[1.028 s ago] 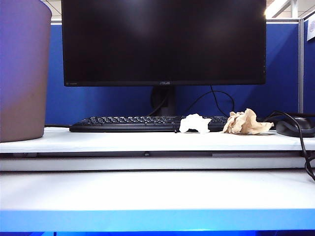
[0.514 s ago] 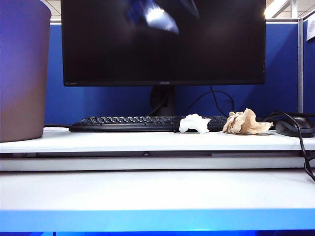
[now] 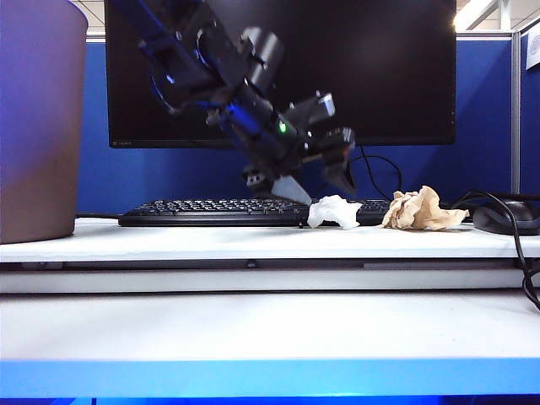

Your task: Pick up all paper balls from the table and place them in the pink trash can.

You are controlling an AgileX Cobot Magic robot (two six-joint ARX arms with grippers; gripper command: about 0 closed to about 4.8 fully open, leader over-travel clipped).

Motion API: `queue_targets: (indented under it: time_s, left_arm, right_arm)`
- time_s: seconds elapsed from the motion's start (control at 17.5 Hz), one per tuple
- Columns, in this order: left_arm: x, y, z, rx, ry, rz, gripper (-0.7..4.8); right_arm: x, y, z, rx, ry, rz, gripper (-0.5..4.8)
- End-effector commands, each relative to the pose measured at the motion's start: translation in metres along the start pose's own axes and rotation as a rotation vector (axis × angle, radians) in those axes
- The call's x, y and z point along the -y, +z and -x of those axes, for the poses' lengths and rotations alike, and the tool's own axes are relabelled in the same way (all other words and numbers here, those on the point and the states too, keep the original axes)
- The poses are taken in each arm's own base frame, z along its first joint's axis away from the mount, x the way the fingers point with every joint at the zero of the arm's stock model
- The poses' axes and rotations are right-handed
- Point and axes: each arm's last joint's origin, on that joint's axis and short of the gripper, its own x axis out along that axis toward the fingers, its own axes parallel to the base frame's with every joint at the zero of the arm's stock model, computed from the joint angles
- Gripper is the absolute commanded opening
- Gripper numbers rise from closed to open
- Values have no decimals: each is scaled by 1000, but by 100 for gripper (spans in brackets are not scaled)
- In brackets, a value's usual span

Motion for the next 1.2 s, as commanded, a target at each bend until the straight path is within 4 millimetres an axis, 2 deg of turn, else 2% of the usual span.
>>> queue_targets:
  time_s: [0.06, 0.23, 0.29, 0.4, 0.51, 0.57, 0.63, 0.91, 1.03, 1.2]
  left_arm:
    - [-1, 1, -4, 43, 3, -6, 418]
    - [-2, 1, -7, 59, 2, -9, 415]
    - [-1, 2, -7, 70, -2, -11, 395]
    - [-2, 2, -9, 81, -2, -14, 389]
    - [-2, 2, -9, 92, -3, -16, 299]
    - [-2, 2, -9, 97, -3, -18, 231]
    - [-2, 3, -9, 100, -9, -18, 205]
    - [-1, -3, -15, 92, -39, -20, 224]
    - [0, -10, -22, 73, -42, -17, 289]
    - [3, -19, -30, 47, -50, -17, 289]
  right_arm:
    - [3, -1, 0, -9, -42, 16, -5]
    - [8, -1, 0, 0, -94, 7, -5]
    - [10, -2, 1, 5, -115, 14, -5]
    - [16, -2, 2, 23, -181, -10, -5]
    - [21, -4, 3, 22, -232, -22, -5]
    - [22, -4, 3, 23, -243, -17, -5]
    - [22, -4, 3, 24, -244, -10, -5]
    - [22, -4, 3, 30, -245, -7, -5]
    - [22, -4, 3, 30, -245, -7, -5]
    - [22, -3, 3, 30, -242, -6, -5]
